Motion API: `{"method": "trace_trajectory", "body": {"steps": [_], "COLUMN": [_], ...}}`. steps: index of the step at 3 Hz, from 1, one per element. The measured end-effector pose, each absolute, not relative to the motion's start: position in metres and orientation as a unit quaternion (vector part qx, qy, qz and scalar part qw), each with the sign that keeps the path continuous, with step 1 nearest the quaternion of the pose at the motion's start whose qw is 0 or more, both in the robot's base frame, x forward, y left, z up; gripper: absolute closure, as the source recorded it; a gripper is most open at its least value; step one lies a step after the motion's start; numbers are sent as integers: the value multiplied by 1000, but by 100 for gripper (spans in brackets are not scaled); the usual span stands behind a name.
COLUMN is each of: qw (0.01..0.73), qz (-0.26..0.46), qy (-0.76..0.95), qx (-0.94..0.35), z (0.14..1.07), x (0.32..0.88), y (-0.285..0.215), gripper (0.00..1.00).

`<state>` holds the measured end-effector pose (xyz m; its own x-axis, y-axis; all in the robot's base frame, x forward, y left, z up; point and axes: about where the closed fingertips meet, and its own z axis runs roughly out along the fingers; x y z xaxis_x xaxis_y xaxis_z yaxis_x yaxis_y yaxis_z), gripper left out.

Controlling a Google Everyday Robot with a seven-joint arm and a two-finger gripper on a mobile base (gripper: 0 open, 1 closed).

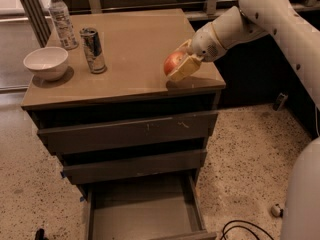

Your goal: Place apple into bottom drawer

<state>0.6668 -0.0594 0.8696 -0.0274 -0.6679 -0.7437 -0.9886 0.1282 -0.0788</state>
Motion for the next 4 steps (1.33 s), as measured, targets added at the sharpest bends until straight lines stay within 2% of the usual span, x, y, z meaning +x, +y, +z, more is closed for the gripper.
{"method": "trace_trajectory", "body": {"steps": [2,3,4], "qw": [294,233,232], "qz": [251,300,301], "qy": [670,689,689], "qx": [-633,-617,-618], "z": [857,816,815], "x": [560,505,504], "y": [-65,-70,-70], "gripper": [100,100,100]}}
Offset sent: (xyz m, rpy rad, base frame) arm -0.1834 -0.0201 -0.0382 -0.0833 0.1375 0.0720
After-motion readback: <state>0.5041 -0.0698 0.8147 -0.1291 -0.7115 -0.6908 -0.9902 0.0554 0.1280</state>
